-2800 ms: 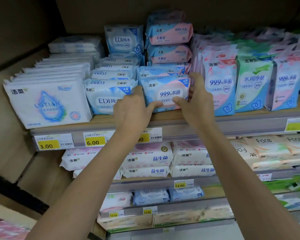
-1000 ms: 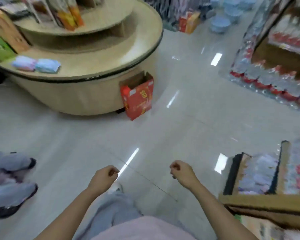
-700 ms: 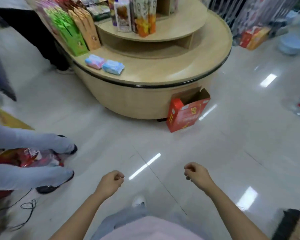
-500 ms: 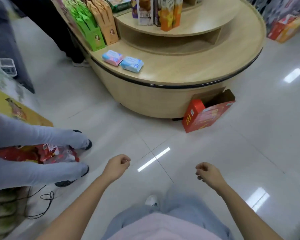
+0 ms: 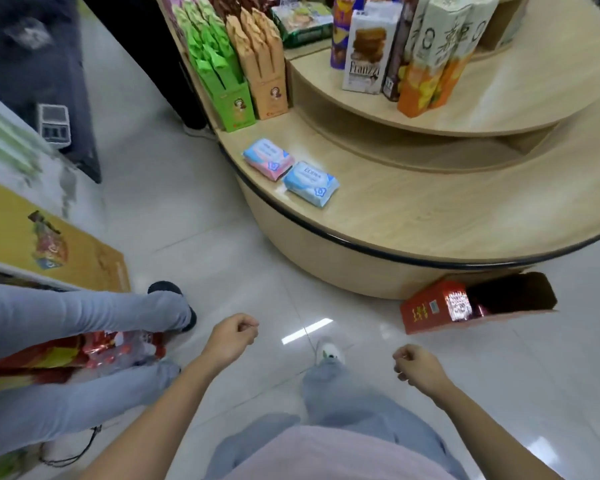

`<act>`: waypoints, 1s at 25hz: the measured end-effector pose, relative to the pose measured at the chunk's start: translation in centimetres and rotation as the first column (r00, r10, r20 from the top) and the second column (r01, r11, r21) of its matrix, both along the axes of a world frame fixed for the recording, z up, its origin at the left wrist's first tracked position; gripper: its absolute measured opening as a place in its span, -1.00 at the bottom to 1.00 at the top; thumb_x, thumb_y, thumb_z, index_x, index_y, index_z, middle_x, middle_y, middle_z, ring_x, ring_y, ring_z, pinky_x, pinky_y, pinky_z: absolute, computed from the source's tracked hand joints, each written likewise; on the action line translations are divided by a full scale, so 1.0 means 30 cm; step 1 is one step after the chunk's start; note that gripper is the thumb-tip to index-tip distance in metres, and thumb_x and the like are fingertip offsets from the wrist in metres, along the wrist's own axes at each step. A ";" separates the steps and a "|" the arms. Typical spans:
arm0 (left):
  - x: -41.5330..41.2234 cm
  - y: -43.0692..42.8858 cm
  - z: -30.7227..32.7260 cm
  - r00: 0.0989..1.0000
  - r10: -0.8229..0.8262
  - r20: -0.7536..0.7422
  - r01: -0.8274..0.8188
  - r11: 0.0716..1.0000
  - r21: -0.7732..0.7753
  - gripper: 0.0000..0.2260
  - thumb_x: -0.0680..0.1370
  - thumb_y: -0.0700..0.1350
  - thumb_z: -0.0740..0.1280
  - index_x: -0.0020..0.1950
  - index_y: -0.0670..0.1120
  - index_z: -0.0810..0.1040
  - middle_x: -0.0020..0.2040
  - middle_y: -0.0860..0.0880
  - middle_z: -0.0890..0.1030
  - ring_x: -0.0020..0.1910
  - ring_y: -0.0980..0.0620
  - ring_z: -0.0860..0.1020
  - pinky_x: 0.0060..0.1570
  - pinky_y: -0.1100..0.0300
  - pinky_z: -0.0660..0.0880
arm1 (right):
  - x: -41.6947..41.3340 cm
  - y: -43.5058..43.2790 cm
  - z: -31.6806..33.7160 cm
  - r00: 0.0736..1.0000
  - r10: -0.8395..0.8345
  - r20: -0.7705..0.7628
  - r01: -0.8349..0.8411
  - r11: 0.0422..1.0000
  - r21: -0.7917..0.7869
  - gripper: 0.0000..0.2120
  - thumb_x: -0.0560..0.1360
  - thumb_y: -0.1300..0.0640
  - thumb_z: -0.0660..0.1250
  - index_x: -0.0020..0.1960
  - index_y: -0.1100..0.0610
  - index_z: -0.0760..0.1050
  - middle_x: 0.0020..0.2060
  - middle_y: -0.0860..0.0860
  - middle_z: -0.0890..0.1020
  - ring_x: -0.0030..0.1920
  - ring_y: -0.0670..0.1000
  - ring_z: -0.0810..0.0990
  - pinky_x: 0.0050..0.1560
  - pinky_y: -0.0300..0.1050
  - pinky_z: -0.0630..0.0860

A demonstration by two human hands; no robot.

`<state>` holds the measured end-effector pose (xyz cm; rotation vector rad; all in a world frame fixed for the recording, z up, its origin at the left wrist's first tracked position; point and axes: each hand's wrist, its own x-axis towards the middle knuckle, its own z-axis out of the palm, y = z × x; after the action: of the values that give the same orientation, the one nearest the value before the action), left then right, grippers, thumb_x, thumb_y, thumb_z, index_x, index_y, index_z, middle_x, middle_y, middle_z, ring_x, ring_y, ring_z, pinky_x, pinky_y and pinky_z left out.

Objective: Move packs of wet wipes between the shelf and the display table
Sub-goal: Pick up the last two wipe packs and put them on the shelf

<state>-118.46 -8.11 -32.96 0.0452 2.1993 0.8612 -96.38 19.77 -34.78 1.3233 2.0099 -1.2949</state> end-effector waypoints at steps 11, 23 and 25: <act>-0.655 0.139 -0.061 0.974 0.192 0.121 -0.187 0.981 -0.051 -0.85 0.52 -0.26 0.26 -0.10 -0.02 0.53 -0.21 -0.01 0.60 -0.18 0.01 0.55 -0.27 0.26 0.40 | -1.065 0.265 0.024 0.983 0.027 -0.180 -0.025 1.000 0.012 -0.87 0.46 0.30 0.25 -0.09 0.11 0.51 -0.24 0.10 0.63 -0.32 0.03 0.55 -0.19 -0.12 0.47; -1.473 0.643 0.006 1.000 0.006 0.011 -0.006 1.000 0.010 -0.55 0.47 -0.16 0.42 0.33 -0.18 0.41 0.27 -0.15 0.50 0.18 -0.10 0.49 0.18 0.12 0.39 | -1.448 0.262 -0.078 0.709 -0.705 -0.030 0.672 0.688 -0.273 -0.17 0.06 -0.19 0.64 0.13 0.22 0.42 -0.04 0.10 0.61 -0.19 0.09 0.62 -0.26 -0.18 0.62; -1.496 0.741 -0.020 0.998 -0.063 0.017 0.063 0.998 -0.013 -0.38 0.44 -0.11 0.47 0.43 -0.20 0.30 0.38 -0.14 0.41 0.34 -0.09 0.41 0.28 0.13 0.33 | -1.424 0.283 -0.218 0.722 -0.692 0.009 0.674 0.700 -0.234 0.14 -0.29 -0.36 0.60 0.19 0.11 0.41 0.05 0.08 0.62 0.00 0.12 0.64 0.02 0.04 0.62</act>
<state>-163.34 14.11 -33.57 0.1006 2.1763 0.8092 -139.11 28.27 -41.31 2.0324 1.3615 -1.8442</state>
